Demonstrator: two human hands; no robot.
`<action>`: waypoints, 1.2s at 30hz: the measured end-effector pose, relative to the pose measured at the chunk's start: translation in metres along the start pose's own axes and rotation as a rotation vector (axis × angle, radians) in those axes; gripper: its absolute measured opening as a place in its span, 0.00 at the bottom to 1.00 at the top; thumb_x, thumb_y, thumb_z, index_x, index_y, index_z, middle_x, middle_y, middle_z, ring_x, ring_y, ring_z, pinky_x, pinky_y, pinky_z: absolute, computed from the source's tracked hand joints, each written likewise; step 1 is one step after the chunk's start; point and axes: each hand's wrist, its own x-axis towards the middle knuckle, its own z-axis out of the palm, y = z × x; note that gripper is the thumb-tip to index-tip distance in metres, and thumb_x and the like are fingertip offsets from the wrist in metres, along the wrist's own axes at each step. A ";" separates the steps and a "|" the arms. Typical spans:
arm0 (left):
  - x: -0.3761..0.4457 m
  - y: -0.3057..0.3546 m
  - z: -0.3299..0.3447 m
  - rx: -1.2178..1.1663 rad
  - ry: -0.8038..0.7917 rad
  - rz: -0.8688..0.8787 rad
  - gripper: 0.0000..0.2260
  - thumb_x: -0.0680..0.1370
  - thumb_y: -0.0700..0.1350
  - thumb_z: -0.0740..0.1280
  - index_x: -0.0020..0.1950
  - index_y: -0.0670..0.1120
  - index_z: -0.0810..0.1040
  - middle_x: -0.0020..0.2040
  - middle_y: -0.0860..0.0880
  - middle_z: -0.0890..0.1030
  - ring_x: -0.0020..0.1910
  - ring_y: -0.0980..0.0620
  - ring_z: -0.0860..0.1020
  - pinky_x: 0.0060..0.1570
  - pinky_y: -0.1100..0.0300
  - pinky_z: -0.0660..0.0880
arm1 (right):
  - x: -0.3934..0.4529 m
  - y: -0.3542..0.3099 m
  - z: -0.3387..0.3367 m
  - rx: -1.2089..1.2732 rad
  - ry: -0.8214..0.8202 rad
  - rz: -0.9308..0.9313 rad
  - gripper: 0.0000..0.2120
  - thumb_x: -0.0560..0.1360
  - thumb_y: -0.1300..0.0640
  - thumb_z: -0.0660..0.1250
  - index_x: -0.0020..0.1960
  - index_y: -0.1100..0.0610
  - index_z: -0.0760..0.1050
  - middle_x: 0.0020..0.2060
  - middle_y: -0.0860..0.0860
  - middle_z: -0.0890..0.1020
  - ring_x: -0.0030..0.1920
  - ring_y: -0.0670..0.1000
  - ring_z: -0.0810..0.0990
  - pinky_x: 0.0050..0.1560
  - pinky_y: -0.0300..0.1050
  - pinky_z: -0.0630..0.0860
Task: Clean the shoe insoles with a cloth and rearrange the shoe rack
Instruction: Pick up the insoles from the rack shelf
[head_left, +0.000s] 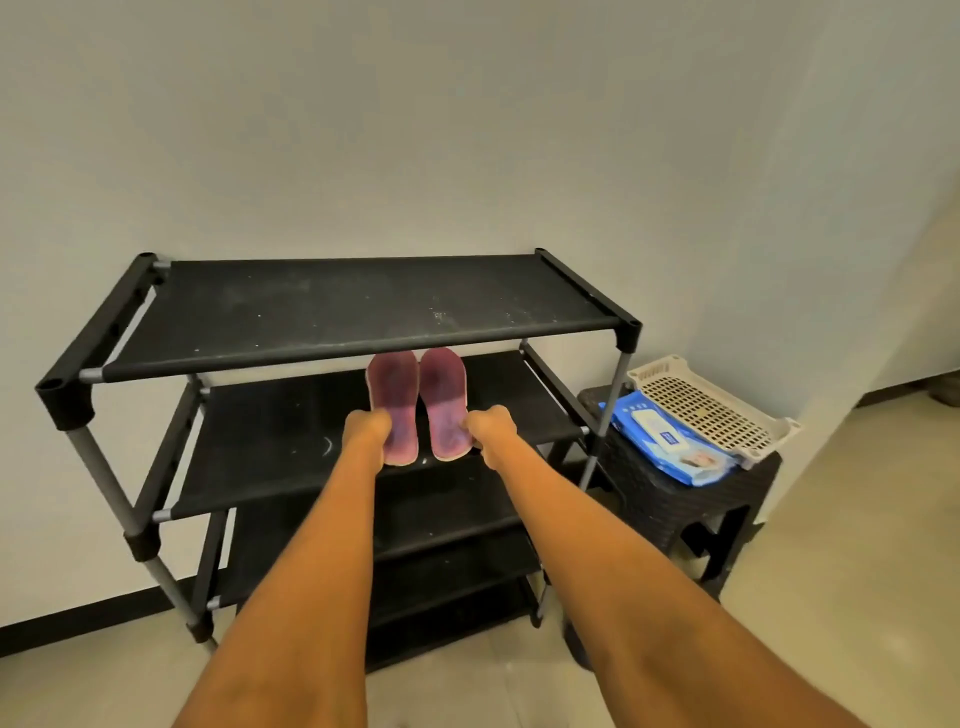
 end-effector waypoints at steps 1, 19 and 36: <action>-0.005 -0.001 0.000 -0.030 0.001 -0.002 0.14 0.80 0.38 0.57 0.63 0.34 0.71 0.58 0.37 0.76 0.60 0.40 0.74 0.57 0.51 0.70 | -0.005 0.004 -0.004 0.063 -0.015 0.036 0.18 0.74 0.60 0.66 0.62 0.64 0.71 0.57 0.60 0.77 0.54 0.58 0.77 0.54 0.51 0.76; -0.197 -0.126 0.136 0.252 -0.415 0.078 0.11 0.78 0.39 0.56 0.55 0.39 0.75 0.58 0.38 0.77 0.56 0.40 0.75 0.57 0.51 0.72 | -0.157 0.226 -0.156 0.246 0.131 0.367 0.11 0.75 0.66 0.62 0.34 0.60 0.69 0.32 0.57 0.73 0.27 0.51 0.68 0.23 0.38 0.64; -0.287 -0.374 0.497 0.680 -0.856 0.077 0.09 0.77 0.32 0.54 0.49 0.41 0.73 0.48 0.41 0.75 0.48 0.45 0.74 0.44 0.58 0.68 | -0.093 0.599 -0.343 0.663 0.510 0.768 0.08 0.74 0.64 0.66 0.38 0.60 0.70 0.40 0.60 0.77 0.37 0.57 0.76 0.42 0.52 0.76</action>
